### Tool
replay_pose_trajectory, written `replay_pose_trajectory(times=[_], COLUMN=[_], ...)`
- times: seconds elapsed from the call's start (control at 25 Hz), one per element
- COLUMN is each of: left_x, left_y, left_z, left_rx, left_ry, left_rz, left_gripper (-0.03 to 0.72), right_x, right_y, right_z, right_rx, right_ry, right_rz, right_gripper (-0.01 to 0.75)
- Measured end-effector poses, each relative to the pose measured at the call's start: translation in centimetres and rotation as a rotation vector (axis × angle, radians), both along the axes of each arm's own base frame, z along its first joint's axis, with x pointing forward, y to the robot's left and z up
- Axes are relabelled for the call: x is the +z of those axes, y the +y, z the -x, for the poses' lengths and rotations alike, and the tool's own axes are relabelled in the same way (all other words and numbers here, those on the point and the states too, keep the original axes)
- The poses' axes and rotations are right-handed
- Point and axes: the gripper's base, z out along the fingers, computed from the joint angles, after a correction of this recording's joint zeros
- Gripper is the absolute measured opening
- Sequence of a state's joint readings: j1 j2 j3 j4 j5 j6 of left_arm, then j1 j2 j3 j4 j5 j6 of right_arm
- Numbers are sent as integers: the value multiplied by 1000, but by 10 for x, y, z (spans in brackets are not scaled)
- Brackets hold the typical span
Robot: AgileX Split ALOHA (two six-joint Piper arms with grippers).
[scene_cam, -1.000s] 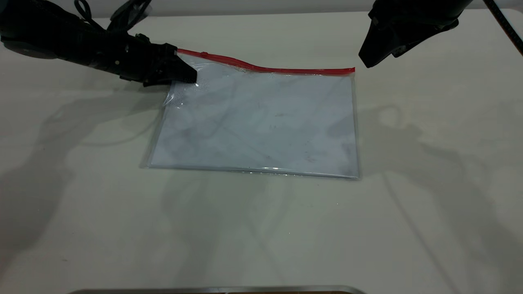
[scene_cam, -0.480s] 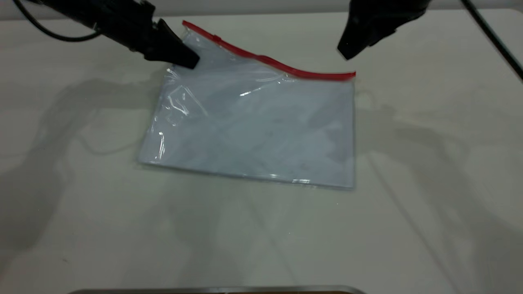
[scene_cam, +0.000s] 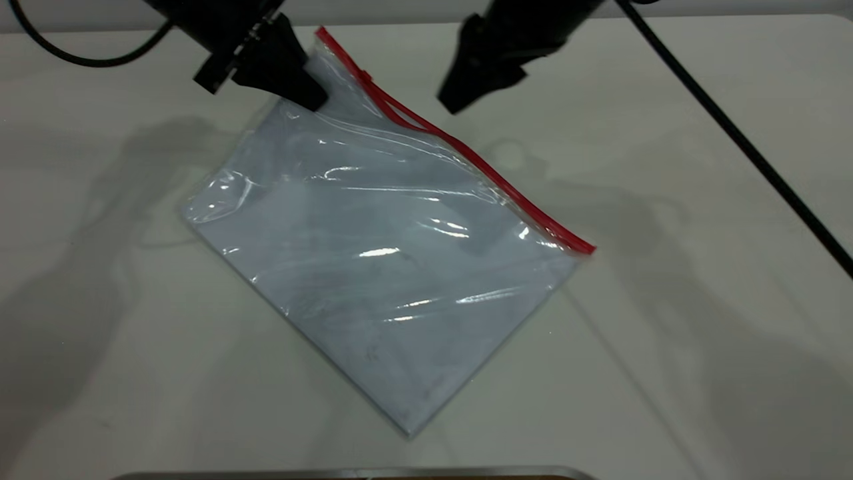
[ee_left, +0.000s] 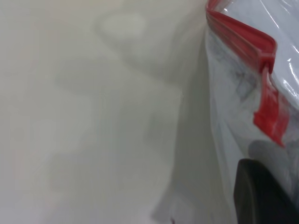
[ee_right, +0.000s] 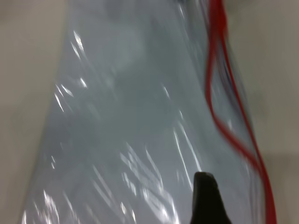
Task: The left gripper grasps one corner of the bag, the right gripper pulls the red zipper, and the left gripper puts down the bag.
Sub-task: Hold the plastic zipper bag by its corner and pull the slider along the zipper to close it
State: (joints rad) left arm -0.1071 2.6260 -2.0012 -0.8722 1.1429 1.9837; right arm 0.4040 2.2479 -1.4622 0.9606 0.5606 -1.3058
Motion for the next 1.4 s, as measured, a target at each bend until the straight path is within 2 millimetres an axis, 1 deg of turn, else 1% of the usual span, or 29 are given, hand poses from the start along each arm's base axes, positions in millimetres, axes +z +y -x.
replay_pose_trajectory(times=[0.12, 0.32, 0.6, 0.68, 0.76, 0.84, 0.96, 1.08, 1.16, 1.4], left_x=[0, 3, 6, 6, 6, 7, 7, 7, 7, 7], left_y=[-13, -31, -36, -36, -36, -36, -36, -36, -36, -36], left_z=[3, 4, 4, 4, 4, 4, 5, 5, 5, 5], left_rx=[-28, -32, -16, -16, -16, -18, -22, -26, -27, -25], left_ry=[-14, -29, -23, -24, -24, -22, -18, -14, -14, -8], left_rz=[2, 51, 99, 100, 100, 101, 103, 105, 105, 106], left_gripper=[52, 52, 52, 52, 52, 52, 52, 52, 52, 52], right_x=[-1, -11, -12, -12, -12, -12, -12, -12, -12, -12], right_y=[8, 12, 14, 14, 14, 13, 13, 13, 13, 12], right_z=[-4, -5, -7, -7, -7, -8, -9, -9, -9, -9], right_rx=[22, 31, 14, 11, 7, 2, -6, -12, -12, -18], right_ry=[-23, -27, -29, -31, -32, -36, -40, -42, -43, -36], right_rz=[-47, -91, -122, -125, -126, -124, -122, -122, -122, -121], right_gripper=[511, 511, 502, 466, 408, 328, 181, 65, 35, 33])
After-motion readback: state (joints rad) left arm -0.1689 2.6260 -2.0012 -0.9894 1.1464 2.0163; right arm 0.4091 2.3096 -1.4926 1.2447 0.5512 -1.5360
